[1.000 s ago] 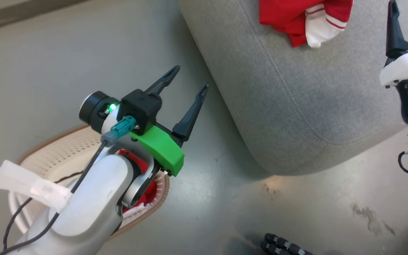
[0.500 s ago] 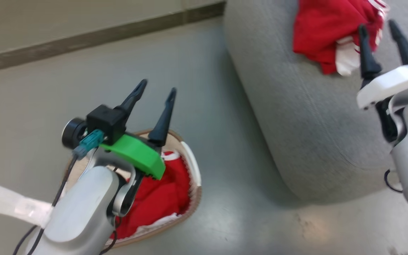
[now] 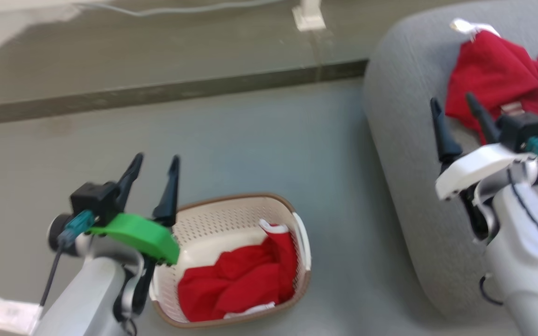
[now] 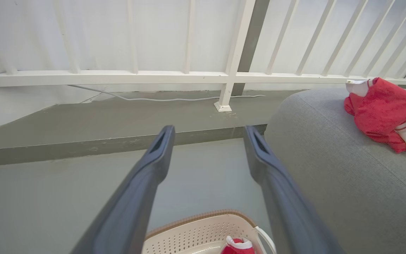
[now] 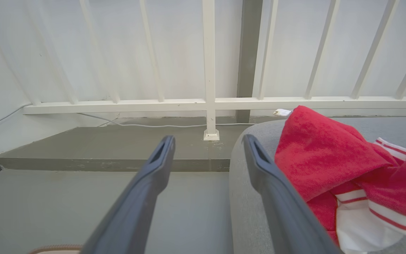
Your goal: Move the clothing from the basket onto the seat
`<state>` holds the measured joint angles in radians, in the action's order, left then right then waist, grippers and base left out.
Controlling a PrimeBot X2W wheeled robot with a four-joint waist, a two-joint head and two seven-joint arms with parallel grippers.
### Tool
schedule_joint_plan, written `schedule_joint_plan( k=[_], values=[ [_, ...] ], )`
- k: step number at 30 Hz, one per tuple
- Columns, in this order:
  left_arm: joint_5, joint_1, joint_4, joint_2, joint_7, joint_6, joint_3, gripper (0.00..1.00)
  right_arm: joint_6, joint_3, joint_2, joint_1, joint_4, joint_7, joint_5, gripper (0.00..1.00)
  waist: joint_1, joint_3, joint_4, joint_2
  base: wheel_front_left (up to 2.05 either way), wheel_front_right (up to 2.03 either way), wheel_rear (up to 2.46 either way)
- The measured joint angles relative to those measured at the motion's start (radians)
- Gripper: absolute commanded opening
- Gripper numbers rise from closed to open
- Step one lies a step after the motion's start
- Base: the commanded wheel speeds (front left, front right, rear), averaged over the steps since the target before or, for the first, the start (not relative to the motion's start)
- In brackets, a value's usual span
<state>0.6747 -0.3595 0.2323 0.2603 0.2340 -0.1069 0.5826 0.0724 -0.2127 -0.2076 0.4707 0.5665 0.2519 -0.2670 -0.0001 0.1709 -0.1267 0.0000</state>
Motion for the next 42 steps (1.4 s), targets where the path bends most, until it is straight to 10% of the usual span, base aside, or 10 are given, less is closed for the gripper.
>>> schedule_joint_plan(
  k=[42],
  values=[
    [-0.084,0.407,-0.094,0.007,0.015,-0.017,-0.31,1.0,-0.127,0.006,0.08,-0.404,-0.278,0.0,0.001,1.0,0.0,-0.19,0.096,0.0,0.0,0.0,0.0]
  ],
)
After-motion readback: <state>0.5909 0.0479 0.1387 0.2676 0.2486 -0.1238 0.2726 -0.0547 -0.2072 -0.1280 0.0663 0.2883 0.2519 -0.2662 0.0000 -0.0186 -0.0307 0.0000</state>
